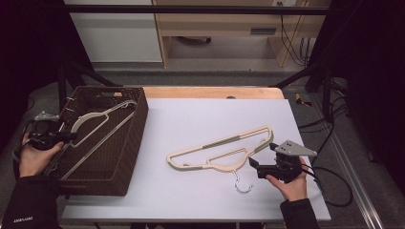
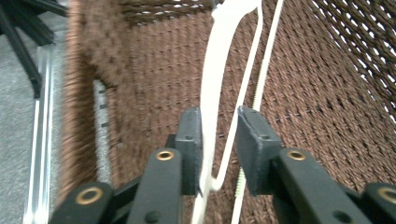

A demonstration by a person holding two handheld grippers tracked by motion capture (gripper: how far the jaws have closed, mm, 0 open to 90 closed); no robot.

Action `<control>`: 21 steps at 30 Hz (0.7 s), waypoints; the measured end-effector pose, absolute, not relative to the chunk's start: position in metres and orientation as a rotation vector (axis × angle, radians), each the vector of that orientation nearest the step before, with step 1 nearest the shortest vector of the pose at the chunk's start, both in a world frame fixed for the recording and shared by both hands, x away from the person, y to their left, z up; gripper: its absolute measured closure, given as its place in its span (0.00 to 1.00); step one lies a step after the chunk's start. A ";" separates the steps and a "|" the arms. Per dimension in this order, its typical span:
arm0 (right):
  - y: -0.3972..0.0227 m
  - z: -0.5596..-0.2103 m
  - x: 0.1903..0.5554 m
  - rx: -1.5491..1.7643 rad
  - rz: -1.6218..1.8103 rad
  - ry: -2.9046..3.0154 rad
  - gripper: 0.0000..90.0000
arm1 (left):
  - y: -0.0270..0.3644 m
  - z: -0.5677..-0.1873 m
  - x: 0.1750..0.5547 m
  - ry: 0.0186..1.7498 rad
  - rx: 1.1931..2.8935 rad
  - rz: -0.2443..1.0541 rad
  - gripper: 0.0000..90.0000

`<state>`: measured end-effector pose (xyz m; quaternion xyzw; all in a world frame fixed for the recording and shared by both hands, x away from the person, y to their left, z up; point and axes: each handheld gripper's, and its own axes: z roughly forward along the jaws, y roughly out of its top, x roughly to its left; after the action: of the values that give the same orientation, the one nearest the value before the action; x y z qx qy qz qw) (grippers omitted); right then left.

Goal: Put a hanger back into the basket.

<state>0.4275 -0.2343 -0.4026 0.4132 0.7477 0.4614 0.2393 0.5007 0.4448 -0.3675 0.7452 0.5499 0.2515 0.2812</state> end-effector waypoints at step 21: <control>-0.237 -0.400 0.424 1.136 1.282 2.031 0.08 | 0.341 -0.322 0.440 1.024 1.700 0.696 0.28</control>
<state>0.4244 -0.2371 -0.4001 0.4150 0.7421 0.4685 0.2399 0.4401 0.3414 -0.3219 0.7020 0.4227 0.2872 0.4961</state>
